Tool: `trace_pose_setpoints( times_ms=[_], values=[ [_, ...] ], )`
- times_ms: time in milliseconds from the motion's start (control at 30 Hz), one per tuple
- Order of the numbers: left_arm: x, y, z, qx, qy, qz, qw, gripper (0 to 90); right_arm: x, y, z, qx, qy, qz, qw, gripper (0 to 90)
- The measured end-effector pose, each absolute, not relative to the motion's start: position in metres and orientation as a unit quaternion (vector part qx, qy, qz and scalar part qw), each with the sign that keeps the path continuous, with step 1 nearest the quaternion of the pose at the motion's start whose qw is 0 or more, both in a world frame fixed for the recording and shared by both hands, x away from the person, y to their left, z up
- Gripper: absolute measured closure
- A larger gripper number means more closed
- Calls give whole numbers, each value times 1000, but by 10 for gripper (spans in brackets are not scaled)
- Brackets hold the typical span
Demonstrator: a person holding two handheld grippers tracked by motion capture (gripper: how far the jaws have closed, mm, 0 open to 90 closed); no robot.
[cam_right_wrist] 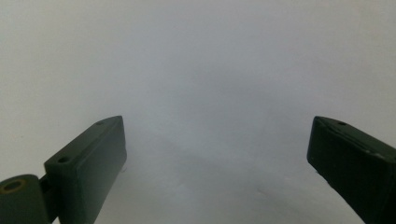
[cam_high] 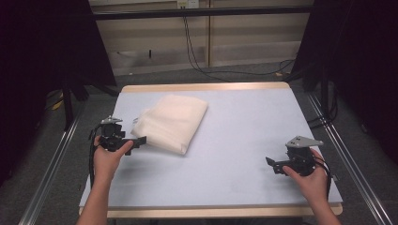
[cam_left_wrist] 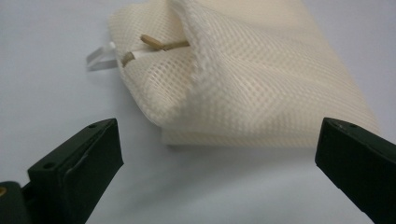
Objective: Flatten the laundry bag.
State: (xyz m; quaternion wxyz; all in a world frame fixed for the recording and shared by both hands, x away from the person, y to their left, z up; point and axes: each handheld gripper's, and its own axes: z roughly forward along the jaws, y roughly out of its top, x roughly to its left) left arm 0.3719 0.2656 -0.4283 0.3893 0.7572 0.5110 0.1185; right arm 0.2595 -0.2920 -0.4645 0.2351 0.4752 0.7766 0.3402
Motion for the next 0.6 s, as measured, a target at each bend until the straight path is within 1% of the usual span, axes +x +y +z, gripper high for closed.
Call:
trace_pose_setpoints(
  times_ms=[100,167,233,300,367,500,567,600],
  values=[
    [377,264,-429,758,515,105,386,16,260,-291,-465,472,778,343,234,43],
    [381,264,-429,740,532,100,399,63,260,-291,-465,471,778,343,236,44],
    [383,263,-428,736,540,95,398,204,260,-289,-465,472,779,342,233,45],
    [383,262,-427,742,541,85,386,307,261,-289,-466,465,783,340,236,45],
    [383,263,-426,741,544,84,386,392,260,-287,-466,470,782,337,235,46],
    [383,264,-424,742,541,81,387,505,260,-286,-467,467,784,335,233,46],
    [382,263,-422,743,540,81,388,605,261,-285,-467,469,784,334,233,46],
    [382,261,-421,742,538,82,391,631,261,-285,-467,468,784,334,233,46]
  ],
)
